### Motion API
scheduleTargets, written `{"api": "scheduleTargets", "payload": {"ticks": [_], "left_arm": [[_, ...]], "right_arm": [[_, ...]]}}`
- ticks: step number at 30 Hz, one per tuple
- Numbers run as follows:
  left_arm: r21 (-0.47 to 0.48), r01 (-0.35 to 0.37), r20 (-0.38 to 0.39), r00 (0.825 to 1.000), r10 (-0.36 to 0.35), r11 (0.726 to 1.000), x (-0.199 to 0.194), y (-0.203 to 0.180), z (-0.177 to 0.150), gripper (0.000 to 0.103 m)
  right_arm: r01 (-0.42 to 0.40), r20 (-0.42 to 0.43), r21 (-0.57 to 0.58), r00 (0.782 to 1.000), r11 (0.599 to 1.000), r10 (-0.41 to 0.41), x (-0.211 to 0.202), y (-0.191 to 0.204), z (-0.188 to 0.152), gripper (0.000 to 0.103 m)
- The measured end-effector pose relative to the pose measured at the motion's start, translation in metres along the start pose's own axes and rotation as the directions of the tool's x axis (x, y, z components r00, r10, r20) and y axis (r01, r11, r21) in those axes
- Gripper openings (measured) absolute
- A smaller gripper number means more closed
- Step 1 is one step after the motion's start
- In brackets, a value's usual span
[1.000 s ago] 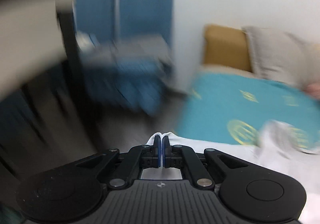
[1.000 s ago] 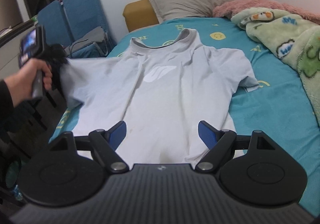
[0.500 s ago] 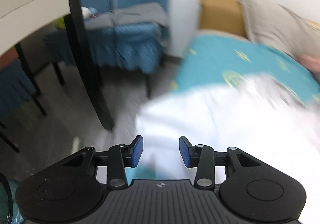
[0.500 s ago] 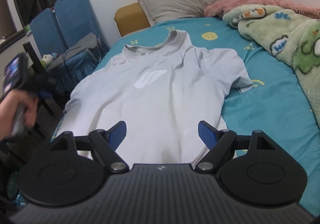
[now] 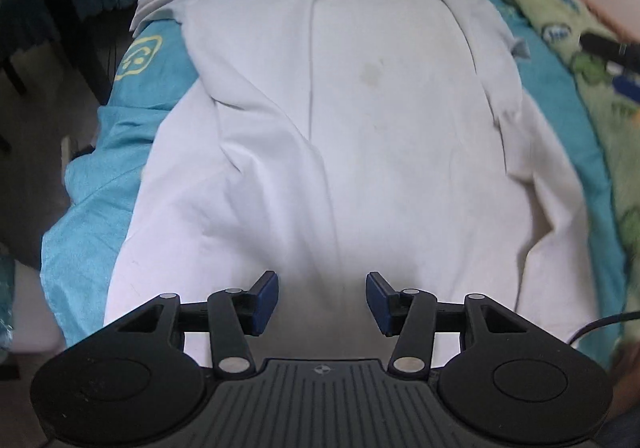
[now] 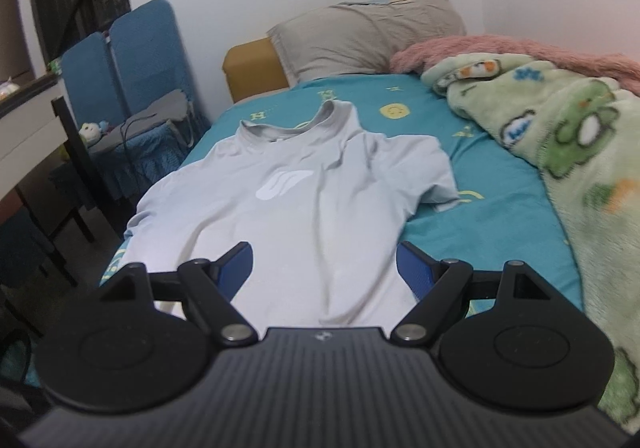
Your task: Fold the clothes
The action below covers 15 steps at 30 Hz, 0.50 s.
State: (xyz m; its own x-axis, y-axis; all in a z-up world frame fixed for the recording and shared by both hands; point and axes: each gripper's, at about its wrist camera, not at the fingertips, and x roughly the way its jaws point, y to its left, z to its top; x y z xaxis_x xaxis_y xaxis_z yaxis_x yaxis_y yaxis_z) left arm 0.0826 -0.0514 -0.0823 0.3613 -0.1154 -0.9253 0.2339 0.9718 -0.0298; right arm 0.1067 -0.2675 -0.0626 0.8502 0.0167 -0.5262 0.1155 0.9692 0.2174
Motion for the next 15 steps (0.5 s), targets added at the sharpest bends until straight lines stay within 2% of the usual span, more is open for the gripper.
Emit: {"api": "scheduleTargets", "payload": {"ticks": [2,3,4,7,10,12,15], "left_arm": [[0.019,-0.04,0.003,0.999,0.04,0.999,-0.001,-0.005,-0.006,0.035],[0.002,-0.043,0.009,0.999,0.043,0.999,-0.005,-0.003,-0.01,0.015],[-0.015,-0.046,0.014,0.999,0.046,0.999,-0.009,-0.001,-0.014,0.002],[-0.148,0.042,0.038,0.999,-0.037,0.988,-0.032,0.023,-0.019,0.002],[-0.237,0.068,0.046,0.997,-0.058,0.969,-0.051,0.052,-0.024,0.002],[-0.266,0.025,0.0,1.0,-0.026,0.964,-0.049,0.068,-0.02,0.001],[-0.234,-0.04,-0.059,0.998,0.027,0.971,-0.033,0.073,-0.016,0.002]], "right_arm": [[0.001,-0.001,0.016,1.0,1.0,-0.001,-0.007,-0.005,-0.002,0.08],[0.002,-0.002,0.024,1.0,1.0,-0.002,-0.01,-0.008,-0.002,0.08],[0.001,-0.002,0.033,1.0,0.999,-0.001,-0.014,-0.01,-0.003,0.08],[-0.006,0.005,0.066,1.0,0.998,0.005,-0.022,-0.018,-0.002,0.08],[-0.009,0.021,0.09,1.0,0.996,0.007,-0.027,-0.023,0.0,0.08],[-0.008,0.031,0.098,1.0,0.995,0.005,-0.028,-0.026,0.002,0.08],[-0.004,0.039,0.1,0.999,0.995,0.0,-0.028,-0.028,0.004,0.08]]}}
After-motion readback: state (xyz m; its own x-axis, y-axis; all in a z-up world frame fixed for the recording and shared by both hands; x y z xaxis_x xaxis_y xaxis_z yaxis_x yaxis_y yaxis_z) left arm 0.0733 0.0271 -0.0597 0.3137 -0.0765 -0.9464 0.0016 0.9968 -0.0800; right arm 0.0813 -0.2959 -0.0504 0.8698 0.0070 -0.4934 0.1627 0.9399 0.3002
